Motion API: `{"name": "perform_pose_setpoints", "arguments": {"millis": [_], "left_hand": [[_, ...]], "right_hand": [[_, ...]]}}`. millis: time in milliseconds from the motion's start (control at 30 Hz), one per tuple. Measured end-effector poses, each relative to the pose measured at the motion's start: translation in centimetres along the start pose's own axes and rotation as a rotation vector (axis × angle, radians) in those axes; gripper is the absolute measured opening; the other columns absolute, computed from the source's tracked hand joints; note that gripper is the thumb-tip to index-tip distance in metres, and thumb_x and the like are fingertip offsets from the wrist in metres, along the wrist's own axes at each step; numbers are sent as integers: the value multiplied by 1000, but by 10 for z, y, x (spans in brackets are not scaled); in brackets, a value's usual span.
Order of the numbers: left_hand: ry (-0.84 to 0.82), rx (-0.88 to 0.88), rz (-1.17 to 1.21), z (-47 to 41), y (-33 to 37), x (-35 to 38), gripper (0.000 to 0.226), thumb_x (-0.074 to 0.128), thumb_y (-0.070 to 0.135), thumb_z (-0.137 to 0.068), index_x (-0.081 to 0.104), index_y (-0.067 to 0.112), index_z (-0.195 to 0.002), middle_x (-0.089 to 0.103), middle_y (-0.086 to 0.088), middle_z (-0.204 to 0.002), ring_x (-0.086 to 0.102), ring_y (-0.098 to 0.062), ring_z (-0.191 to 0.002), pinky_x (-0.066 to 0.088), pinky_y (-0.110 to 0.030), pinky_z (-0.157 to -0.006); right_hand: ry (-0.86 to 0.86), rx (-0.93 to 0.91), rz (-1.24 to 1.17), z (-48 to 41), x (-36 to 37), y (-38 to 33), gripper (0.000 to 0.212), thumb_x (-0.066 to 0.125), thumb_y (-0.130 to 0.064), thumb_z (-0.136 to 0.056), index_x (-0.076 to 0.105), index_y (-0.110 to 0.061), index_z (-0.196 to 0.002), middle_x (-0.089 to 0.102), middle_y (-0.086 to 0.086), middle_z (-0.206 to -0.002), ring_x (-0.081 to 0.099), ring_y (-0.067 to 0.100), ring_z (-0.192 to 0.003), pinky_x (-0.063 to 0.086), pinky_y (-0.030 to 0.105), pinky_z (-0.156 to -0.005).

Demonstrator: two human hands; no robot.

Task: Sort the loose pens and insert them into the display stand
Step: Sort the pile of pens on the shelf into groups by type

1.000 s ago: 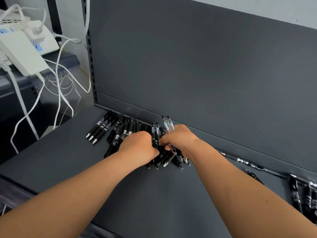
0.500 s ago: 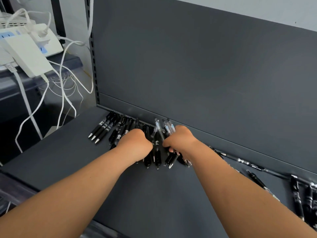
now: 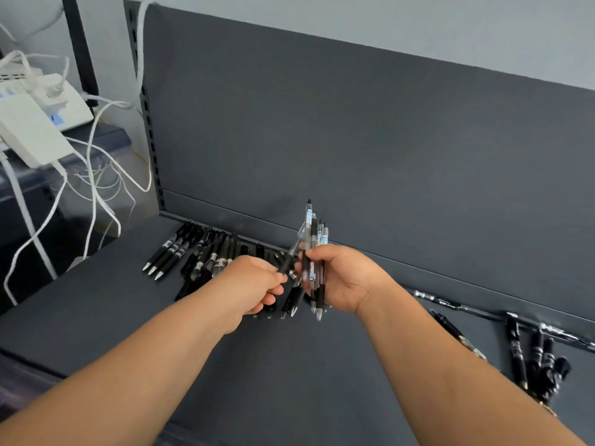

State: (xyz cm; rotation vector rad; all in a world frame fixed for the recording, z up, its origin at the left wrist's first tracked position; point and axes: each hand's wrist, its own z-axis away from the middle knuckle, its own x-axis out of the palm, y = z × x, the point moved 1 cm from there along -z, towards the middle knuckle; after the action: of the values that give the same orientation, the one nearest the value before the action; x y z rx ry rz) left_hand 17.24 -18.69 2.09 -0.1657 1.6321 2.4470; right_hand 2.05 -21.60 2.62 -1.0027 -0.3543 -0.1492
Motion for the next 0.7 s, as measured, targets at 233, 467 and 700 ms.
{"name": "perform_pose_setpoints", "arguments": {"millis": [233, 467, 700], "left_hand": [[-36, 219, -240, 27, 9, 60, 11, 58, 14, -91, 65, 5, -92, 67, -8, -83, 55, -16, -67, 43, -24, -64], [-109, 278, -395, 55, 26, 147, 19, 57, 19, -86, 64, 2, -85, 59, -12, -77, 51, -18, -70, 38, -30, -69], [-238, 355, -516, 89, 36, 243, 19, 56, 27, -91, 68, 13, -88, 67, -8, -86, 58, -18, -74, 46, -31, -74]], "right_hand": [[-18, -76, -20, 48, -37, -4, 19, 41, -2, -95, 60, 1, -95, 66, 9, -64, 60, 16, -46, 47, 21, -43], [72, -249, -60, 105, -119, -10, 16, 46, -3, -95, 59, -9, -103, 74, 0, -87, 58, 17, -65, 43, 25, -55], [207, -334, -60, 175, -215, -10, 14, 50, 0, -94, 59, -9, -98, 73, 3, -83, 67, 17, -70, 54, 28, -55]]}}
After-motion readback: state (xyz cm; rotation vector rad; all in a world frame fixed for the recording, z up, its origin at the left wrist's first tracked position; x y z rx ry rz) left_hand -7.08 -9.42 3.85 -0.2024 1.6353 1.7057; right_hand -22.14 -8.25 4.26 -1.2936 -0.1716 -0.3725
